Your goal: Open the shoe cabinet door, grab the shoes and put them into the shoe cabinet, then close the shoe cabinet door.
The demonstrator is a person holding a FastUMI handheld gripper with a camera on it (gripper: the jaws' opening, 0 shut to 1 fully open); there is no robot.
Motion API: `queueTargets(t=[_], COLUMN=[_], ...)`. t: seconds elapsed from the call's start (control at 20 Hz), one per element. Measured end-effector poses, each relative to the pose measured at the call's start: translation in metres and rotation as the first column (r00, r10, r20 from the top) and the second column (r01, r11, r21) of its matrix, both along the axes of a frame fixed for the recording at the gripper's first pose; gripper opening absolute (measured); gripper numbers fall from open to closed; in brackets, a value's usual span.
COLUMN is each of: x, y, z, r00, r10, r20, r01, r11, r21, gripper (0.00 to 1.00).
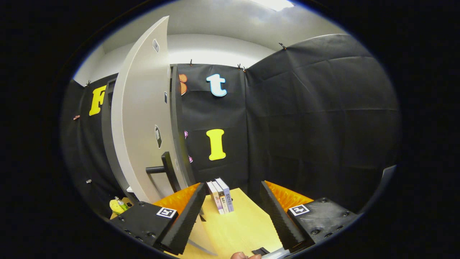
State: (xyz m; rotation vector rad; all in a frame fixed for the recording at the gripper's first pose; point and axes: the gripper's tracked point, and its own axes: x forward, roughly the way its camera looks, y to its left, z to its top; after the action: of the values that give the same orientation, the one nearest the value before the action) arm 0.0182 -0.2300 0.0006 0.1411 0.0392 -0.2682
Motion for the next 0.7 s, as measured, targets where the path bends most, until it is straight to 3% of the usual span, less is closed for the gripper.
queueTargets(t=[0.45,0.7], x=[-0.005,0.003], y=[0.062,0.138], z=[0.001,-0.001], r00=[0.998,0.984], r10=[0.068,0.177], r20=[-0.007,0.002], r01=[-0.068,-0.177], r11=[0.998,0.984], r21=[-0.018,0.014], gripper=[0.97,0.97])
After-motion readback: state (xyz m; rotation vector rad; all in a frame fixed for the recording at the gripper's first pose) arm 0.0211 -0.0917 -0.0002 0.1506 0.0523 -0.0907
